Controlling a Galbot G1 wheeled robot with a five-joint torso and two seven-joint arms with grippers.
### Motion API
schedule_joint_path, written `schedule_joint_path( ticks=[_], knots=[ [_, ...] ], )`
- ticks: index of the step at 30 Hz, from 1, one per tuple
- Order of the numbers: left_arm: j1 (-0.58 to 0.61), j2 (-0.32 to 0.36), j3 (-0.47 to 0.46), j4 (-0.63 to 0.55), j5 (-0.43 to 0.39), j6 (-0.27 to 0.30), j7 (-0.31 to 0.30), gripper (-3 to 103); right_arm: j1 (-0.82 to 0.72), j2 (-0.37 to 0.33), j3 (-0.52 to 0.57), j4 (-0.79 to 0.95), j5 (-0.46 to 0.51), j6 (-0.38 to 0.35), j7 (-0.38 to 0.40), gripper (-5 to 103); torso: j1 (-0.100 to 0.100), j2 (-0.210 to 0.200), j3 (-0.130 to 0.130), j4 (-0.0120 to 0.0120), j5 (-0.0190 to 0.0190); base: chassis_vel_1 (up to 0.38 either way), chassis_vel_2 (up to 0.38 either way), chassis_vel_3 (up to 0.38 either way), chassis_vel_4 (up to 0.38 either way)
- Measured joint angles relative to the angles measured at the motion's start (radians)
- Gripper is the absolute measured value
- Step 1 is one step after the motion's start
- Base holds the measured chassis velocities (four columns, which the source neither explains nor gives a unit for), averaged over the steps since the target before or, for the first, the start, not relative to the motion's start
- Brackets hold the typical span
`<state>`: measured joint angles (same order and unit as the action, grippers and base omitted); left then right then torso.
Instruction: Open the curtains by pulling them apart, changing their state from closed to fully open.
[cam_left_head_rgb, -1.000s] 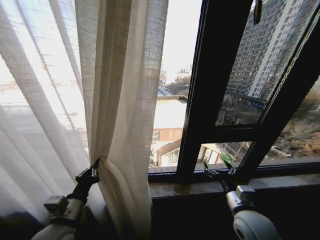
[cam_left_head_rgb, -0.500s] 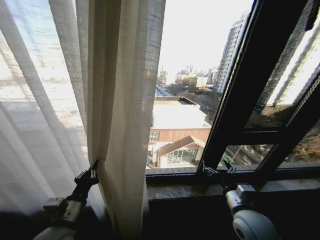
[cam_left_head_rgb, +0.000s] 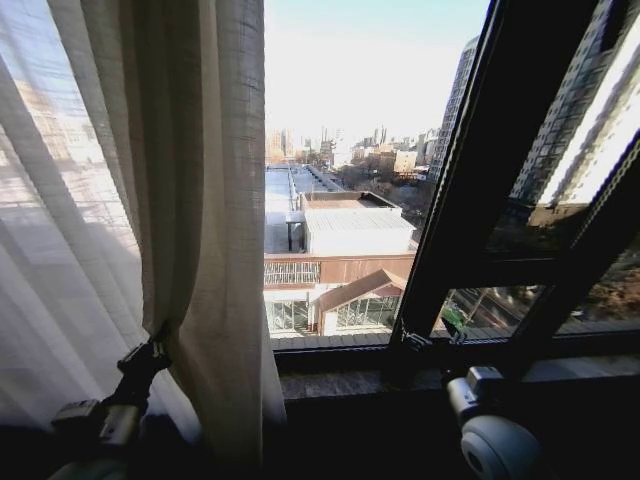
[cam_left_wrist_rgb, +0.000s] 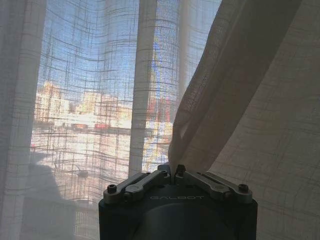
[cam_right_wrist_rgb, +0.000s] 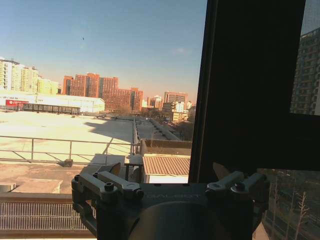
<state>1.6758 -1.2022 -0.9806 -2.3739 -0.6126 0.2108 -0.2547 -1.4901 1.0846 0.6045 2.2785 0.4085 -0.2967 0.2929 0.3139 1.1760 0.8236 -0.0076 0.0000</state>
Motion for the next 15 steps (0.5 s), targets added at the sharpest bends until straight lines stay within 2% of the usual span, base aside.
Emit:
schedule_joint_path(
  ticks=[3, 6, 12, 14, 15],
  knots=[
    [-0.005, 0.000, -0.047, 0.021, -0.027, 0.000, 0.001, 0, -0.002, 0.000, 0.000, 0.000, 0.000, 0.000, 0.000, 100, 0.000, 0.000, 0.000, -0.0002, 0.0005, 0.000, 0.000, 0.000, 0.000],
    [-0.009, 0.006, -0.143, 0.067, -0.067, 0.001, 0.002, 0, 0.003, -0.003, 0.000, -0.004, 0.000, 0.001, 0.000, 100, 0.000, 0.000, 0.000, -0.0001, 0.0005, 0.000, 0.000, 0.000, 0.000],
    [-0.009, 0.017, -0.225, 0.107, -0.077, 0.002, -0.002, 0, 0.013, -0.004, -0.009, -0.008, -0.001, 0.001, -0.001, 100, 0.000, 0.000, 0.000, -0.0001, -0.0003, 0.000, 0.000, 0.000, 0.000],
    [0.000, 0.019, -0.281, 0.126, -0.071, 0.017, -0.051, 0, 0.024, -0.001, -0.022, -0.012, -0.002, 0.002, -0.001, 100, 0.000, 0.000, 0.000, 0.0002, 0.0001, 0.000, 0.000, 0.000, 0.000],
    [0.000, 0.019, -0.281, 0.126, -0.071, 0.017, -0.051, 0, 0.024, -0.001, -0.022, -0.012, -0.002, 0.002, -0.001, 100, 0.000, 0.000, 0.000, 0.0002, 0.0001, 0.000, 0.000, 0.000, 0.000]
  ],
)
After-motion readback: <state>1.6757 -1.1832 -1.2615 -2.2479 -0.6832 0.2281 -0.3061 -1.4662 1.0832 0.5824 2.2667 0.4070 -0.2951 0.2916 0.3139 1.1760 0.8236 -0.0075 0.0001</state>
